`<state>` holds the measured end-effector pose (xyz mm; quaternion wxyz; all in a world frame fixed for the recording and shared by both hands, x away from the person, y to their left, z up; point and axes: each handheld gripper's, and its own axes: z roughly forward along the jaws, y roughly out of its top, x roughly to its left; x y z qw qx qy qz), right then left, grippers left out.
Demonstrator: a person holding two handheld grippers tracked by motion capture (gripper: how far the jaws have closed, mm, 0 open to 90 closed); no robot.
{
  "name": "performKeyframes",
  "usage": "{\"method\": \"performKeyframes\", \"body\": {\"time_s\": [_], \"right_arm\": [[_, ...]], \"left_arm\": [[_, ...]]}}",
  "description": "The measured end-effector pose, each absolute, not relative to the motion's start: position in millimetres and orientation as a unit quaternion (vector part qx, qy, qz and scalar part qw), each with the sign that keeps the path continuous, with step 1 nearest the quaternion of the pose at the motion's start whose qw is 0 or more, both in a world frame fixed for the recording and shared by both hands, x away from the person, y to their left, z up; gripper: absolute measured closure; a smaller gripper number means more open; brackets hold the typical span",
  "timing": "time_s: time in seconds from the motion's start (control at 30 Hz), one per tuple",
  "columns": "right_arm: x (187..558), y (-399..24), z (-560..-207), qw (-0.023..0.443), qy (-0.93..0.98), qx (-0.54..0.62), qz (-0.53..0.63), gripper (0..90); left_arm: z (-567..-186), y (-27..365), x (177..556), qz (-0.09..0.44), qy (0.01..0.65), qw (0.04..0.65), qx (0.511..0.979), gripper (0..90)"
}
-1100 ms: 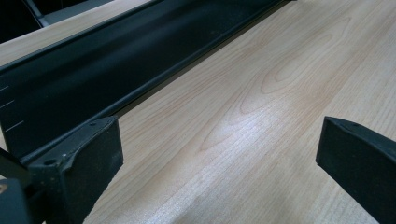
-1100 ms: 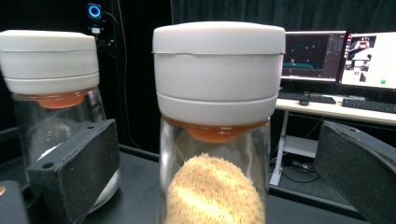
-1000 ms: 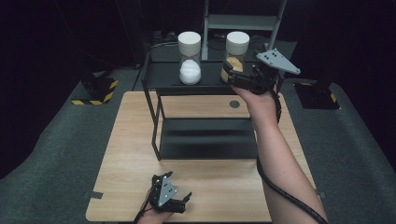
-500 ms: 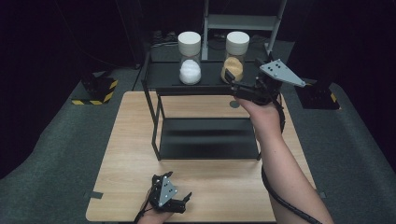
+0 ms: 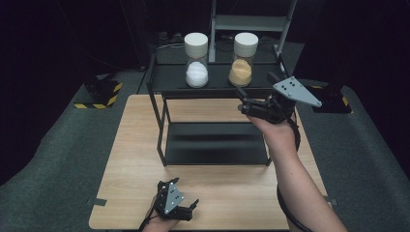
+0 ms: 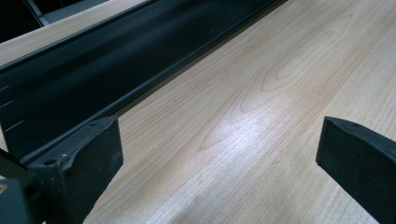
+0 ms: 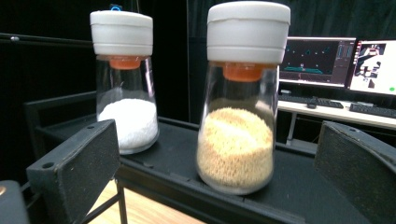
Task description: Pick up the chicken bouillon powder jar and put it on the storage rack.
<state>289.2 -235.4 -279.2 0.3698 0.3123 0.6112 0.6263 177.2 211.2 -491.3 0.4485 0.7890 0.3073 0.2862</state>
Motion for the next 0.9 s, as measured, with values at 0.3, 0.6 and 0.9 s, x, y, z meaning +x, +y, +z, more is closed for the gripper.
{"method": "performKeyframes", "body": {"time_s": [0.3, 0.6, 0.9], "right_arm": [[276, -242, -290, 0.371, 0.617, 0.307, 0.623, 0.0], [266, -248, -307, 0.376, 0.632, 0.304, 0.606, 0.0], [250, -250, -332, 0.391, 0.657, 0.288, 0.576, 0.0]], "left_arm": [[-491, 211, 177, 0.287, 0.306, 0.449, 0.789, 0.9], [-492, 213, 177, 0.285, 0.308, 0.452, 0.787, 0.9], [-492, 213, 177, 0.285, 0.306, 0.452, 0.788, 0.9]]}}
